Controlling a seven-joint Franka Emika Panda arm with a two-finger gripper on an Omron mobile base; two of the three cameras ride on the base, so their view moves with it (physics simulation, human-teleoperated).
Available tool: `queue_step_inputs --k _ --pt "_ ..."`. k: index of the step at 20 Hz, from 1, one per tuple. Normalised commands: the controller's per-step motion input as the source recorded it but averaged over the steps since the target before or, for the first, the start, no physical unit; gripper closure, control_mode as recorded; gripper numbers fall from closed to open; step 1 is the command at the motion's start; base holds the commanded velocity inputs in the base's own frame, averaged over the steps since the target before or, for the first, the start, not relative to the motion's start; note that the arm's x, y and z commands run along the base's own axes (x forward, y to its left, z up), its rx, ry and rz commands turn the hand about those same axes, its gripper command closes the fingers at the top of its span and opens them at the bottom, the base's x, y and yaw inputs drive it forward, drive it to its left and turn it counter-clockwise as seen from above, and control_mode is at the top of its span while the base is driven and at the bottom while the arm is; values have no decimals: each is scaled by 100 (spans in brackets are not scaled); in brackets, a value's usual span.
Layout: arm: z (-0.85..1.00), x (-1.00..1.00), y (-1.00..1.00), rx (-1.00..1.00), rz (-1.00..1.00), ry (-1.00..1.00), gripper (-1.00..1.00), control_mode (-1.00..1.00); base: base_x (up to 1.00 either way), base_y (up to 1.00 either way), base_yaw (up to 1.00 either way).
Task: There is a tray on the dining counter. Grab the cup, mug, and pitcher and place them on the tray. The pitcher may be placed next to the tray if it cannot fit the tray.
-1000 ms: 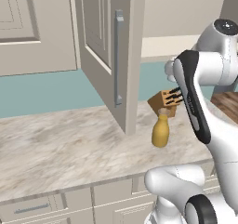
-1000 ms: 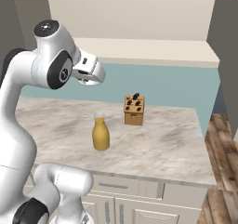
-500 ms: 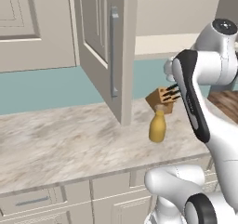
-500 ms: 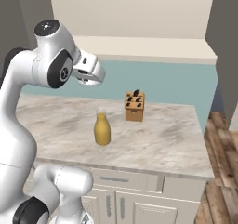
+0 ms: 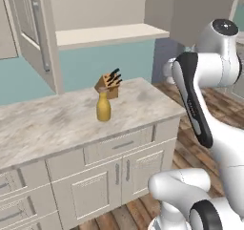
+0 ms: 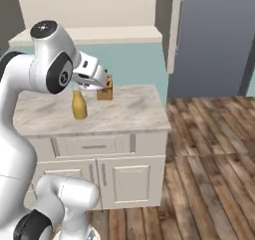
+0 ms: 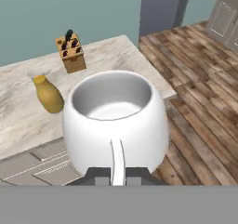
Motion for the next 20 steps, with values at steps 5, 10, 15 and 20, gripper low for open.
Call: queue_step_inputs --k 5,10,15,20 --pt "0 0 0 0 0 0 100 100 -51 -32 -69" --pt "0 0 0 0 0 0 100 100 -4 0 -83" --pt "0 0 0 0 0 0 100 100 0 0 -90" --pt "0 0 0 0 0 0 100 100 2 0 -92"
